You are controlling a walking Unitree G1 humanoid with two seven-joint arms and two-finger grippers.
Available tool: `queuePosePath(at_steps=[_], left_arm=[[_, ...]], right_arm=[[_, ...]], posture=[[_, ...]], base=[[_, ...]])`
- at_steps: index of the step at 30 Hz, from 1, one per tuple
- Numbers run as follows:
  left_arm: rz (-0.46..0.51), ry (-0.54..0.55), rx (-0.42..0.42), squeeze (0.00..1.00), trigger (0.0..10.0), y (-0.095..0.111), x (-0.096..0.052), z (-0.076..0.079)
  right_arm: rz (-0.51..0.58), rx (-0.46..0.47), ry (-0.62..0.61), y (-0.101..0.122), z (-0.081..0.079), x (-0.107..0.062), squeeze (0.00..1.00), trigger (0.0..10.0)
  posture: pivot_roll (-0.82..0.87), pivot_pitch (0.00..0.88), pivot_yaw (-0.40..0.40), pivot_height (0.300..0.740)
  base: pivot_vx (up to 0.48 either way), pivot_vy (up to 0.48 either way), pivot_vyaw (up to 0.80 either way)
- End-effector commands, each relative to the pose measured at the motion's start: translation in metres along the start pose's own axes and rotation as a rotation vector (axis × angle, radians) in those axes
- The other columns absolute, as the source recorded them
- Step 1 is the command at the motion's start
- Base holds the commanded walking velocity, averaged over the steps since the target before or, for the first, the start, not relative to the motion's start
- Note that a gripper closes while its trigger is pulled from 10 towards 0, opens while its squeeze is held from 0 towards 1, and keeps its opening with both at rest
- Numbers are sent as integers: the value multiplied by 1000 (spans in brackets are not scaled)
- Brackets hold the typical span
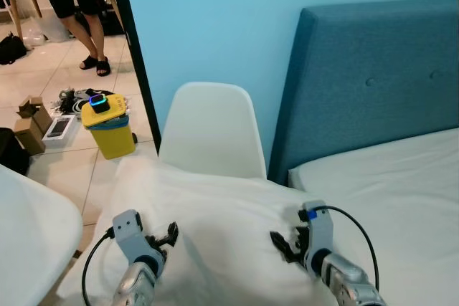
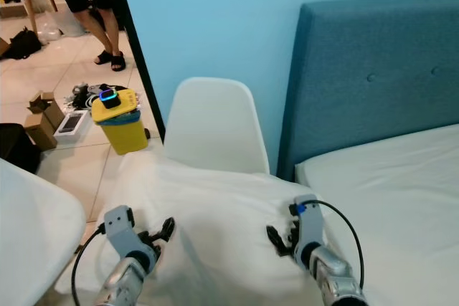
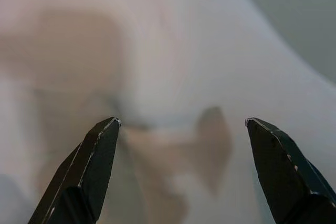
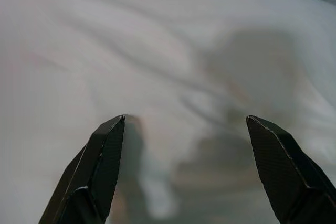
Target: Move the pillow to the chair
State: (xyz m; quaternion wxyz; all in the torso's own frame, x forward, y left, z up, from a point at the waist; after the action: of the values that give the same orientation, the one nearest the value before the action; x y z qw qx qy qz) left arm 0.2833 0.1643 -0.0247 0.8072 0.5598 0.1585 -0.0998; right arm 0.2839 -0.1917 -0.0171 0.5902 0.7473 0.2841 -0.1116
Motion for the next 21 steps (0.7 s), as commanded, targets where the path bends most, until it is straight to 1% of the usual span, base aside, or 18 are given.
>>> queuePosePath(at_steps=[1,4,5,7,8,9,10,12,13,14,15,16,17,20,21], left_arm=[[16,-1,11,0,10000,3,0,-3],[53,-21,25,0,10000,13,4,1],[53,-21,25,0,10000,13,4,1],[110,-54,34,0,10000,27,9,10],[110,-54,34,0,10000,27,9,10],[136,-74,40,0,10000,33,12,15],[136,-74,40,0,10000,33,12,15],[159,-114,66,0,10000,40,14,24],[159,-114,66,0,10000,40,14,24],[148,-126,84,0,10000,39,14,26],[148,-126,84,0,10000,39,14,26],[127,-128,105,0,10000,35,14,27],[127,-128,105,0,10000,35,14,27],[63,-106,123,0,10000,19,10,20],[63,-106,123,0,10000,19,10,20]], right_arm=[[-4,3,-7,-5,1,-1,0,10000],[-16,-6,-8,-10,0,-1,0,10000],[-16,-6,-8,-10,0,-1,0,10000],[-24,-6,-12,-12,1,-1,0,10000],[-24,-6,-12,-12,1,-1,0,10000],[-29,-7,-16,-14,2,-1,0,10000],[-29,-7,-16,-14,2,-1,0,10000],[-57,-10,-33,-22,5,-3,0,10000],[-57,-10,-33,-22,5,-3,0,10000],[-83,-16,-52,-29,7,-5,0,10000],[-83,-16,-52,-29,7,-5,0,10000],[-115,-35,-80,-35,11,-8,0,10000],[-115,-35,-80,-35,11,-8,0,10000],[-202,-54,-191,-56,27,-19,0,10000],[-202,-54,-191,-56,27,-19,0,10000]], posture=[[54,50,-24,717],[54,49,-22,732],[54,49,-22,732],[53,48,-19,740],[53,48,-19,740],[54,48,-16,740],[54,48,-16,740],[53,46,-13,740],[53,46,-13,740],[53,46,-13,740],[53,46,-13,740],[50,44,-9,740],[50,44,-9,740],[50,41,-5,740],[50,41,-5,740]], base=[[0,0,0],[0,0,0],[0,0,0],[0,0,0],[0,0,0],[0,0,0],[0,0,0],[0,0,0],[0,0,0],[0,0,0],[0,0,0],[0,0,0],[0,0,0],[-442,0,0],[-480,0,0]])
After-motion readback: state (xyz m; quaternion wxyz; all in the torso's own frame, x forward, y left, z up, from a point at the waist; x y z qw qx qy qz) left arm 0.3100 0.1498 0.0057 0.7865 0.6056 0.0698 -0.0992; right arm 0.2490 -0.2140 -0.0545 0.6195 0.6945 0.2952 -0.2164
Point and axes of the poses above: a point about 5 cm out from each wrist's last joint towards the gripper, its own x axis pointing out of the wrist towards the gripper, its own y axis along the axis of the wrist's last joint, z = x × y, the point moved 2 cm from there along x, pointing out of the wrist towards the gripper, and after that the axes turned 9 degrees about x, right-handed, at the moved point
